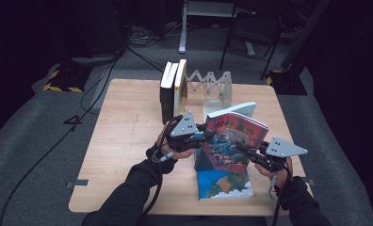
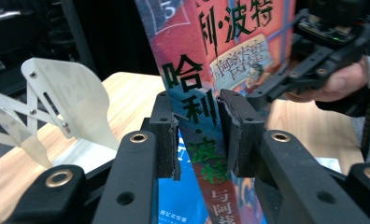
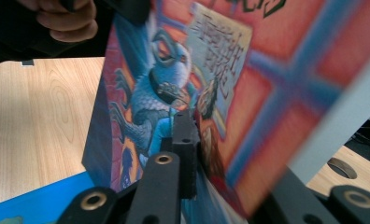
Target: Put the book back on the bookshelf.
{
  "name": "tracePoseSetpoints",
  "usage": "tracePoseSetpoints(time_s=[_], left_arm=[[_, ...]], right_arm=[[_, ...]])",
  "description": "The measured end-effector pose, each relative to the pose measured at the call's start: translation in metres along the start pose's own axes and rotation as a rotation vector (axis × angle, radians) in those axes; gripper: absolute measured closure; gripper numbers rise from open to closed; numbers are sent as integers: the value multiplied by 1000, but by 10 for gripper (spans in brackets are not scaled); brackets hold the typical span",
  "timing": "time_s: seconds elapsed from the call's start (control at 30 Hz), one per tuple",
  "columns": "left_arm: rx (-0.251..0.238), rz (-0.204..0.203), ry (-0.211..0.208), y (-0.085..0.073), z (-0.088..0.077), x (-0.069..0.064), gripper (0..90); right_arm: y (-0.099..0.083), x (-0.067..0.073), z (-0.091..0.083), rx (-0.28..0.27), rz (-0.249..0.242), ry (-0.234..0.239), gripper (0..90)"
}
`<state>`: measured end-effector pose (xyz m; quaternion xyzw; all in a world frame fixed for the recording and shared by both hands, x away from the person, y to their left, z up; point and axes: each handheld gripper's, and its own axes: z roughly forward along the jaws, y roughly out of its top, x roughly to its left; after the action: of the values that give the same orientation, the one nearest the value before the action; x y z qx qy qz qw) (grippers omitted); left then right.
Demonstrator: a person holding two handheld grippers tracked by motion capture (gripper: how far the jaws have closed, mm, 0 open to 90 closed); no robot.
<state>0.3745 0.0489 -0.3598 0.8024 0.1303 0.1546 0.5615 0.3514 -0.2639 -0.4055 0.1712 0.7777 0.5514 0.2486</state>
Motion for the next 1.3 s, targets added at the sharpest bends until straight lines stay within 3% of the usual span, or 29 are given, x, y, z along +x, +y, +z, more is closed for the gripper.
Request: tracePoseSetpoints(time_s=[0.2, 0.37, 0.53, 0.8, 1.0, 1.1, 1.3], left_arm=[[-14, 6, -15, -5, -10, -12, 716], [-37, 3, -40, -9, -15, -21, 731], [-42, 4, -36, -10, -19, -30, 740], [-45, 28, -46, -13, -24, -40, 743], [-56, 29, -52, -18, -27, -50, 733], [-65, 17, -54, -21, -27, -50, 726], [-39, -19, -12, -33, -23, -43, 713]], right_arm=[[0, 5, -4, -8, -6, -31, 656], [-3, 5, -16, -4, 23, -79, 521], [-6, 6, -27, 4, 22, -112, 450], [-9, 9, -27, 0, 22, -163, 370], [-11, 7, -15, 36, 33, -68, 290], [-10, 11, -11, 46, 25, -36, 319], [-9, 12, -11, 51, 24, -35, 414]])
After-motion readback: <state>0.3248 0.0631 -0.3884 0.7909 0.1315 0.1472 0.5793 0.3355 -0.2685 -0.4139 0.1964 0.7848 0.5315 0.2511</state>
